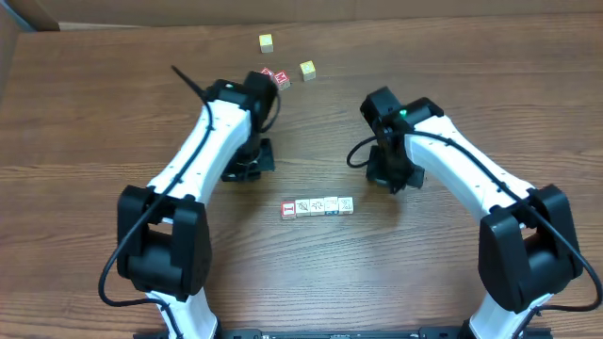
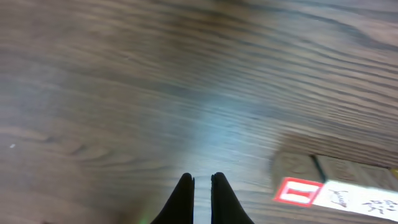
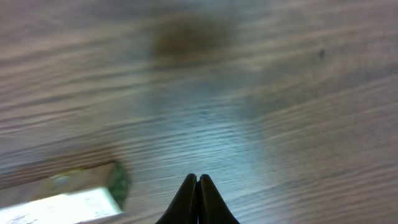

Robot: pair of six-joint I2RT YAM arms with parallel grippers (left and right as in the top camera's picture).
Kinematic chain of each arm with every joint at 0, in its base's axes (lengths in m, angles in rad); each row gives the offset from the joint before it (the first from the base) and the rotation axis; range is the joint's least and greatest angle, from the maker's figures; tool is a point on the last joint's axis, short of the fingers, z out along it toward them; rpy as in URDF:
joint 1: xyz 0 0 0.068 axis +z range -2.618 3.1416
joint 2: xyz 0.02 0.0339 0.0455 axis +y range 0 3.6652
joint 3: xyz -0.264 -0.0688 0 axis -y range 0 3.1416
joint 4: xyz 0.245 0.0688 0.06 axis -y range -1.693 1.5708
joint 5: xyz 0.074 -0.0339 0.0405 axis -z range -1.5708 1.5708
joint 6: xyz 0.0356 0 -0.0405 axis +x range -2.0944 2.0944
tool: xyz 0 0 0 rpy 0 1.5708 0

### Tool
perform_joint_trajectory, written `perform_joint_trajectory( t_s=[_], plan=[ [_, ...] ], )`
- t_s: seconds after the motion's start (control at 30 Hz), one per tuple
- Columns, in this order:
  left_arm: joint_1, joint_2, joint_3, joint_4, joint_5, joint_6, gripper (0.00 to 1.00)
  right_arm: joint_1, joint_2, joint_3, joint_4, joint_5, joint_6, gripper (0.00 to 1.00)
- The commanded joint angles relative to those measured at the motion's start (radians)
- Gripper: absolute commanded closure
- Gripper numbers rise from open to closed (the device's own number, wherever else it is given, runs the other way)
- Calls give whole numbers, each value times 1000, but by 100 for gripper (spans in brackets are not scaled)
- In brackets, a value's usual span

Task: Flip 5 blocks
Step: 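Lower both grippers to the row's two ends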

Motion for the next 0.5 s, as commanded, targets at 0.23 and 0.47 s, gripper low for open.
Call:
perform_joint_trajectory(
  t_s=[0.23, 0.47],
  plan=[
    [55, 1, -83, 126, 133, 98, 96, -5, -3, -209, 173, -96, 64, 96],
    [37, 1, -148, 336, 289, 124, 96, -4, -3, -226, 220, -96, 64, 96]
  ],
)
